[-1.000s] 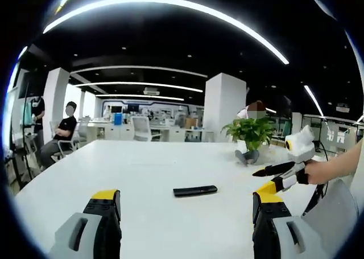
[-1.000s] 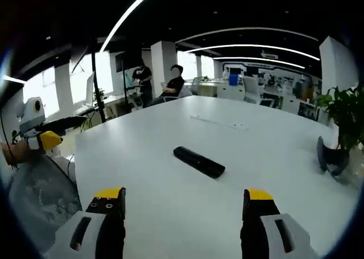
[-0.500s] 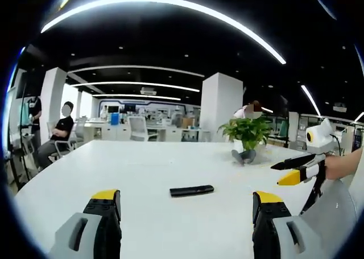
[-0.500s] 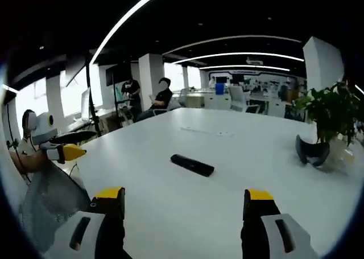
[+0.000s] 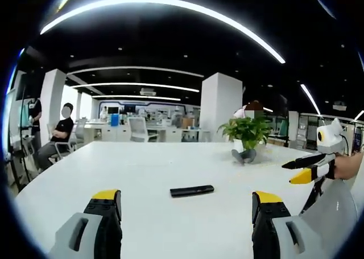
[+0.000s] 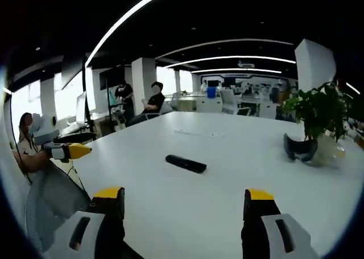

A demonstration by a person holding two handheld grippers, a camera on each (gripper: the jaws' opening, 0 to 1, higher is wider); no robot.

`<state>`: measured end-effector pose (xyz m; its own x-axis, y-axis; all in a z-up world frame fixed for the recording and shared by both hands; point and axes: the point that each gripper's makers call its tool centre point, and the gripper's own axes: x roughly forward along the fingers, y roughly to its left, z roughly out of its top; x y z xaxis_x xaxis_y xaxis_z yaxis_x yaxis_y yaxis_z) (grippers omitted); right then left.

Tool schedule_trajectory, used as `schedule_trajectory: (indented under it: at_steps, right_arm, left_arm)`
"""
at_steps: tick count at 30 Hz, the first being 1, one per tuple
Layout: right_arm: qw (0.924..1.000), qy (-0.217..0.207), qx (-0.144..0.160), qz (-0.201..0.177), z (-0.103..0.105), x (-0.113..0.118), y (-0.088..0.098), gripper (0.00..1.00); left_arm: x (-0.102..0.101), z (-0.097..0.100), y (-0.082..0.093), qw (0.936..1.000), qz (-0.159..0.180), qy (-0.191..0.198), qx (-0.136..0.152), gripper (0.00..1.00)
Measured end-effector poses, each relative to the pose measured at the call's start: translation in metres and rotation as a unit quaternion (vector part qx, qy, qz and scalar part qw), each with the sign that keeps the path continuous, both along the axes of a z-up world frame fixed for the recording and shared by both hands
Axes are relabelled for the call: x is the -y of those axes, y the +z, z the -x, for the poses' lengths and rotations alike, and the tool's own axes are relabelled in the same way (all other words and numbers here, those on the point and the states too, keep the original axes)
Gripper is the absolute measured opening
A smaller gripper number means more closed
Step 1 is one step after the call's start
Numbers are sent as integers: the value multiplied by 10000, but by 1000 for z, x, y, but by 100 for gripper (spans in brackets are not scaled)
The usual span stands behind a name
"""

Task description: Press the specified remote control buttons in sequence, fully releasing each button before pressing the next.

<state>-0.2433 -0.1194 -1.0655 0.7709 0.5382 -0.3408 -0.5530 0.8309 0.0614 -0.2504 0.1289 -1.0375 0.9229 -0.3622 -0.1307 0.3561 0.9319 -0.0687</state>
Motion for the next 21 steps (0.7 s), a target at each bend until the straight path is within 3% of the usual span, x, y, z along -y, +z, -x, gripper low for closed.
schedule_trajectory:
  at_steps: [13, 21]
  right_arm:
    - [9998, 43, 190, 49, 1, -7, 6, 85]
    - [9999, -50, 141, -8, 0, -4, 6, 85]
  left_arm:
    - [-3, 0, 3, 9999, -19, 75, 86, 99]
    - [-5, -1, 4, 9998, -30, 144, 118, 99]
